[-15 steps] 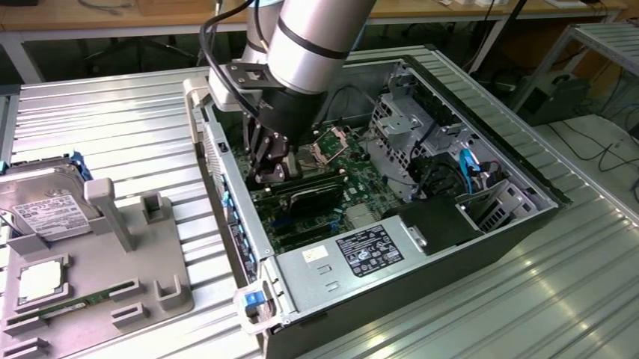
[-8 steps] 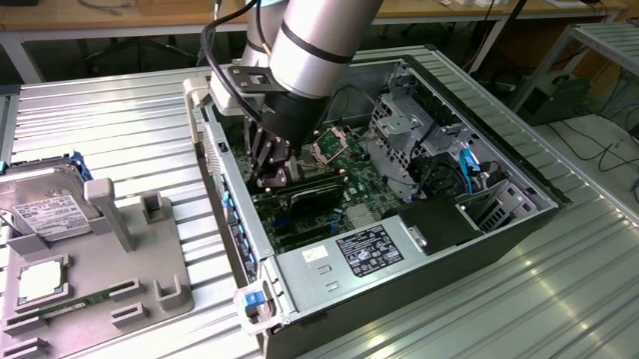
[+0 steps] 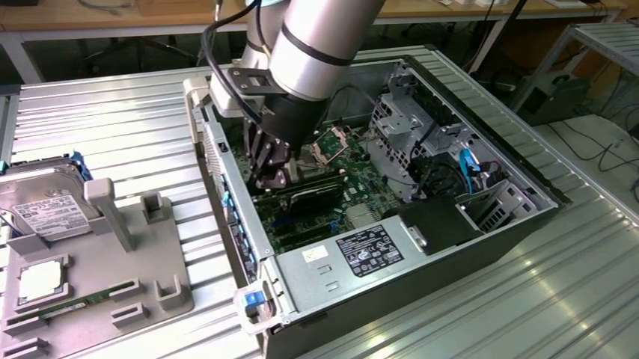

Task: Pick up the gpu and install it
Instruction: 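Press down on the gpu until it lock into place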

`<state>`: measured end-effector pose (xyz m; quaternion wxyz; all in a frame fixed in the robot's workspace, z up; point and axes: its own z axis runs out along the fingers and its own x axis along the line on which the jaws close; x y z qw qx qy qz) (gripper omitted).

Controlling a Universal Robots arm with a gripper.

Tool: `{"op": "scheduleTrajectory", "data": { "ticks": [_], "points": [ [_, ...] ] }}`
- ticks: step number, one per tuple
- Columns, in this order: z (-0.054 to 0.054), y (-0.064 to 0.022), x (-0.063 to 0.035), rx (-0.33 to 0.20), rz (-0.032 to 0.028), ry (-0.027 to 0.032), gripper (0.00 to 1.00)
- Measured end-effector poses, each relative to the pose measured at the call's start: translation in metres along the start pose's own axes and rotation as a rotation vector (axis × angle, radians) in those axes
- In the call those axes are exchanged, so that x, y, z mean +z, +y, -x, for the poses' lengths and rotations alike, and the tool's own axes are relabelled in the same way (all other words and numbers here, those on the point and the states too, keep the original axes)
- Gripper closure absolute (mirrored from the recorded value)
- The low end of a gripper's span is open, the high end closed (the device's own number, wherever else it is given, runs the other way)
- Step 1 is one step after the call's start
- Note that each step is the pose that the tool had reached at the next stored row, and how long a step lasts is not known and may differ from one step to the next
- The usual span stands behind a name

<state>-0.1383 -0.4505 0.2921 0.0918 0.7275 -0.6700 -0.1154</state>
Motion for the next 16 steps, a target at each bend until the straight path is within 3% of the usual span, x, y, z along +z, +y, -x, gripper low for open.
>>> {"op": "scheduleTrajectory", "data": {
  "ticks": [10, 16],
  "points": [
    [-0.001, -0.0037, 0.0129, 0.000, 0.0018, -0.0004, 0.89],
    [-0.001, -0.0117, 0.0132, 0.002, 0.0064, 0.0051, 0.89]
  ]
}}
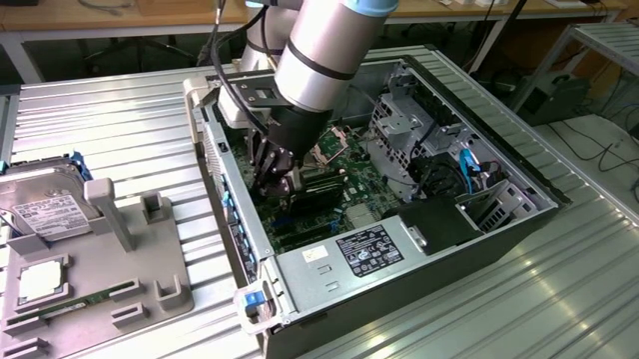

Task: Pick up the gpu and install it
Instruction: 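Press down on the gpu until it lock into place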

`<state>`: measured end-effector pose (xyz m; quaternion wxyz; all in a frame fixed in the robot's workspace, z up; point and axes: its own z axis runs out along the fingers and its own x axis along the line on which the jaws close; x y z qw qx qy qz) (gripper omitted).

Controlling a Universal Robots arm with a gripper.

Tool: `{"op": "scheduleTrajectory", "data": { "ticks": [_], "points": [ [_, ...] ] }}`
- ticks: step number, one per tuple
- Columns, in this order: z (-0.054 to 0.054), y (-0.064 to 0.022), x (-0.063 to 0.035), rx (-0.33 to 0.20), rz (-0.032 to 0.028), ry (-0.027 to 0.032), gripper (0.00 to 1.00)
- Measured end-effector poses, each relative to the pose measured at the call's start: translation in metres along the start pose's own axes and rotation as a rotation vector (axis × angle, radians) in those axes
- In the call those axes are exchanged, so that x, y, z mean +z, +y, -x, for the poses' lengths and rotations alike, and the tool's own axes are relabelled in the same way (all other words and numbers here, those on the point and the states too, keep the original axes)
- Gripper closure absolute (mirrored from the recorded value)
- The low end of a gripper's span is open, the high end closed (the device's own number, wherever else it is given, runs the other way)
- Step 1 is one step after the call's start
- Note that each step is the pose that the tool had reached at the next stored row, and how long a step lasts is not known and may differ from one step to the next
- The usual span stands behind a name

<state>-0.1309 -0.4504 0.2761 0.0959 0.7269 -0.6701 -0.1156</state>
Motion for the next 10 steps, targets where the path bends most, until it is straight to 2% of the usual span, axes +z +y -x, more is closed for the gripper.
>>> {"op": "scheduleTrajectory", "data": {
  "ticks": [6, 10],
  "points": [
    [-0.0003, -0.0037, -0.0007, 0.002, 0.0011, 0.0059, 0.89],
    [-0.0003, -0.0046, 0.0015, 0.004, 0.0017, 0.0135, 0.89]
  ]
}}
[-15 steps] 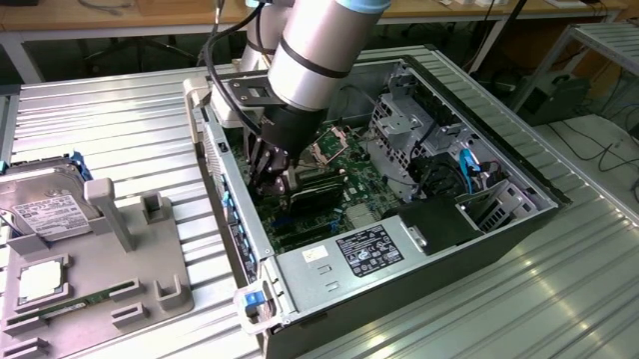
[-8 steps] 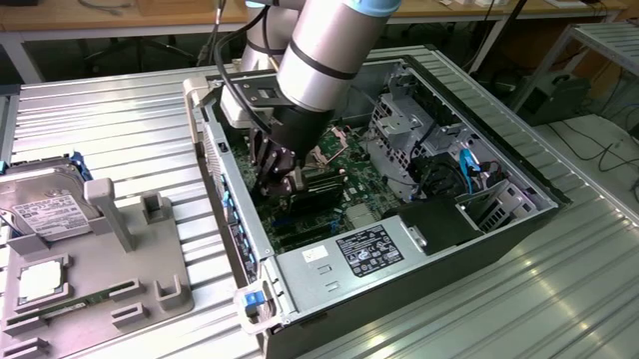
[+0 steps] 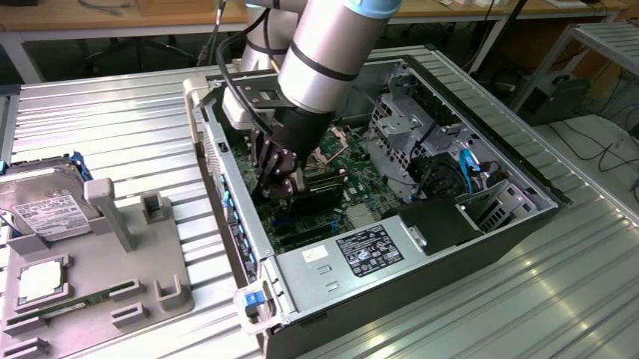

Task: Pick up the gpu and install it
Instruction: 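Press down on the gpu until it lock into place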

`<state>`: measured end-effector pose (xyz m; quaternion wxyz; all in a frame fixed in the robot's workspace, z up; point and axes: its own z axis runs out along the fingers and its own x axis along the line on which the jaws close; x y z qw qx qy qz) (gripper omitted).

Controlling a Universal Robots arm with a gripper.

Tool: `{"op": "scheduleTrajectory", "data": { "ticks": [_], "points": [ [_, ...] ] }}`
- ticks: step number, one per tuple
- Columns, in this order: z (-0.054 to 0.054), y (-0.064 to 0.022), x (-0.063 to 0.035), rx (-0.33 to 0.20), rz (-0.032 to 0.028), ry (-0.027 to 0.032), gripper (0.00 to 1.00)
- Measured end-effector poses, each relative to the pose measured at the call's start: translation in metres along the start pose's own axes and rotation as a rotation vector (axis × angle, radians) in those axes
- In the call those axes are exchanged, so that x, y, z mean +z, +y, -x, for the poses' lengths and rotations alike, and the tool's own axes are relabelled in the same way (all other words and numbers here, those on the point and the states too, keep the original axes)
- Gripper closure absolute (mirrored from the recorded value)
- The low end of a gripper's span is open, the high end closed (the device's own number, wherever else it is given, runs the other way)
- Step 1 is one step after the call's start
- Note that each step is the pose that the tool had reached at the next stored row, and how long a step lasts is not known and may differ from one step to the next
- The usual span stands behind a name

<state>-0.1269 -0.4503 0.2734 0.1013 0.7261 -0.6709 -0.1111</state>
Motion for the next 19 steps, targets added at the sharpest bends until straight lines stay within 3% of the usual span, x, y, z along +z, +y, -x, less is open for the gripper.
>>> {"op": "scheduleTrajectory", "data": {
  "ticks": [4, 8, 11, 19],
  "points": [
    [-0.0001, -0.0012, 0.0037, 0.005, 0.0015, 0.0168, 0.89],
    [-0.0001, -0.0011, 0.0035, 0.006, 0.0014, 0.0185, 0.89],
    [0.0002, -0.0009, 0.0011, 0.008, 0.0022, 0.0269, 0.89],
    [0.0009, -0.0009, -0.0003, 0.011, 0.0029, 0.0365, 0.89]
  ]
}}
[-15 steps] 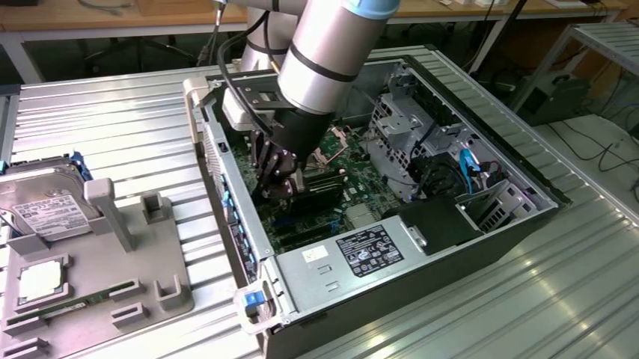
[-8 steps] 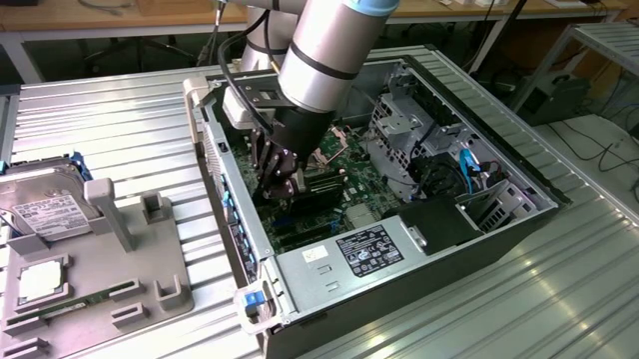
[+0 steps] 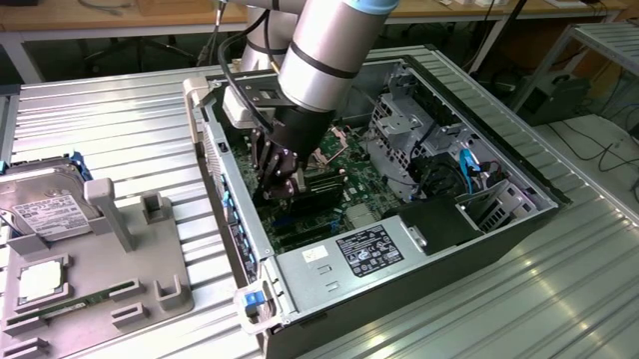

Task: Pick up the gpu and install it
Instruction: 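Press down on the gpu until it lock into place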

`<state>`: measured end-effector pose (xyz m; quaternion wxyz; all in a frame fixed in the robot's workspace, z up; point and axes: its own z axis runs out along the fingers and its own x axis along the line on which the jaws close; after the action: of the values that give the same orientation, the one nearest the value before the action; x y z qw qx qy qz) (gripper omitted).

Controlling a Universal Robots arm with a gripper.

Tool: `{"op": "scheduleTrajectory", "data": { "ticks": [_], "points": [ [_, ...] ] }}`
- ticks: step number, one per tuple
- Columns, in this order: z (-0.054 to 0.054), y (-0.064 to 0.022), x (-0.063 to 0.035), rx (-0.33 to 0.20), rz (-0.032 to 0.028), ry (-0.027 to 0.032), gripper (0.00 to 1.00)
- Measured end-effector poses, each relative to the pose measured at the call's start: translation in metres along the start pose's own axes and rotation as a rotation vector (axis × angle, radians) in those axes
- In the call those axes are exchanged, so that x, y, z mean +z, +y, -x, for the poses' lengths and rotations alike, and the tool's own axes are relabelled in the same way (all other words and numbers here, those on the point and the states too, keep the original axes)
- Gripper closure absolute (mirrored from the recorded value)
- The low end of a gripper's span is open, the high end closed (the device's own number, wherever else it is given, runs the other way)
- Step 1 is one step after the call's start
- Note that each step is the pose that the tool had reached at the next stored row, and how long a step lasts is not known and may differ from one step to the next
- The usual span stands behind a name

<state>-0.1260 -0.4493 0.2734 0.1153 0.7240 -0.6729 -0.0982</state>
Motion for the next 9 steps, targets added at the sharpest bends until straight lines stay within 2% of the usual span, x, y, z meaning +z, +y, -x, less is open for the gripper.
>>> {"op": "scheduleTrajectory", "data": {
  "ticks": [5, 8, 9],
  "points": [
    [0.0034, -0.0041, -0.0022, 0.001, -0.0012, 0.0024, 0.89],
    [0.0074, -0.0046, -0.0028, 0.000, -0.0215, 0.0044, 0.89],
    [0.0092, -0.0047, -0.0030, -0.001, -0.0314, 0.0052, 0.89]
  ]
}}
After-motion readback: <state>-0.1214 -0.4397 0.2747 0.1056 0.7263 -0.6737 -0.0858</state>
